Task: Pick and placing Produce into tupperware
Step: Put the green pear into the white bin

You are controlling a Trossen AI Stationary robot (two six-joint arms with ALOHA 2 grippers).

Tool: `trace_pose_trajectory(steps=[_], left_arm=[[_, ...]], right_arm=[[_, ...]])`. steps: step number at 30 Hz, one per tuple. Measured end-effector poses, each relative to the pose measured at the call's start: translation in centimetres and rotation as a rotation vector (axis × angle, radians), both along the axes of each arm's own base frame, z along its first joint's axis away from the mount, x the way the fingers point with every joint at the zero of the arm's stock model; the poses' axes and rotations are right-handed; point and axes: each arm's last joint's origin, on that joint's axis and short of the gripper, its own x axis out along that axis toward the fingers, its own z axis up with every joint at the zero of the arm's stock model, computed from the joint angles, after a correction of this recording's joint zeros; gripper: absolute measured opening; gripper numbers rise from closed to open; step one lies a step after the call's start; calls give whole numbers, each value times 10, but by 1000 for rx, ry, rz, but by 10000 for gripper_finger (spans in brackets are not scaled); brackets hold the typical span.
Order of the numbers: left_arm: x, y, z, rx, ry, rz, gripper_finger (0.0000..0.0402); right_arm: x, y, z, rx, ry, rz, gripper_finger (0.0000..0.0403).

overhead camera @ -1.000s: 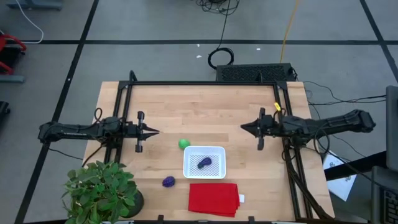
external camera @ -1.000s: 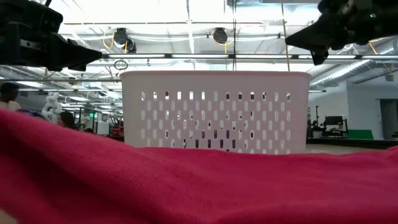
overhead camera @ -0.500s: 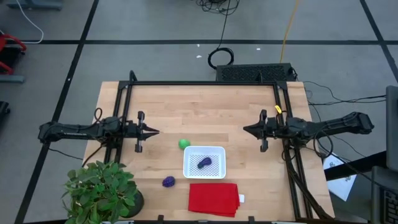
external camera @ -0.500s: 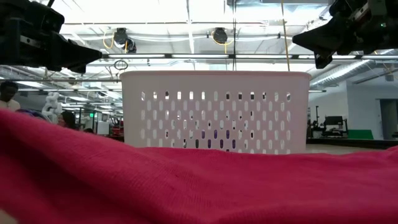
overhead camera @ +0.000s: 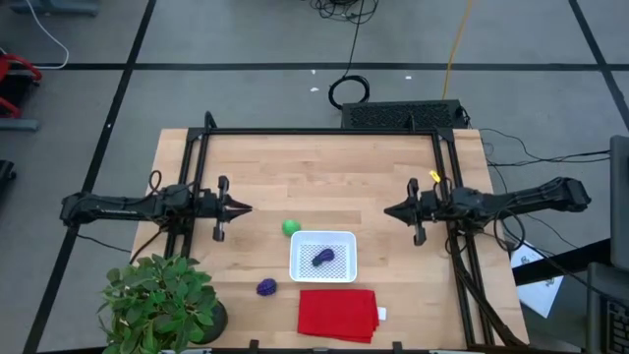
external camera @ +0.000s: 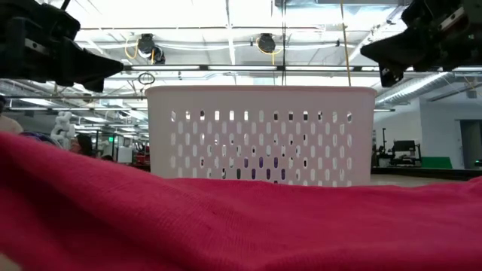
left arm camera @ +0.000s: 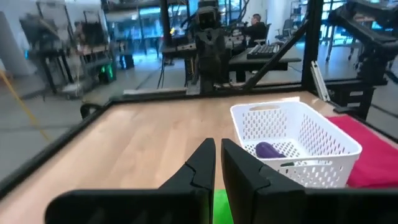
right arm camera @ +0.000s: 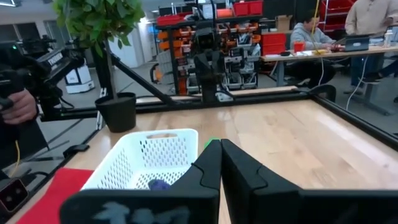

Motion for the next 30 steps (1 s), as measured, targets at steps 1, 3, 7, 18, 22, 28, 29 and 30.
trace_pose_trajectory(steps=[1,3,7,18,22,28,29,30], left_arm=[[1,0,1,-15,22,8,31],[2,1,6,-49,78,43,31],[9,4,15,-84,242,159,31],[46,5,29,-89,448,157,31],[64,4,46,-91,459,121,31],[87,3,73,-68,484,66,31],[91,3,76,-66,493,62,31],[94,3,80,-65,506,59,31]], right_arm=[[0,0,-2,1,-2,0,0],[-1,0,-5,2,-6,-1,0],[-1,0,-6,2,-7,-2,0],[-1,0,-5,1,-18,-2,0],[-1,0,-5,1,-18,-2,0],[-1,0,-5,1,-18,-2,0],[-1,0,-5,2,-18,-2,0],[-1,0,-5,2,-17,-2,0]])
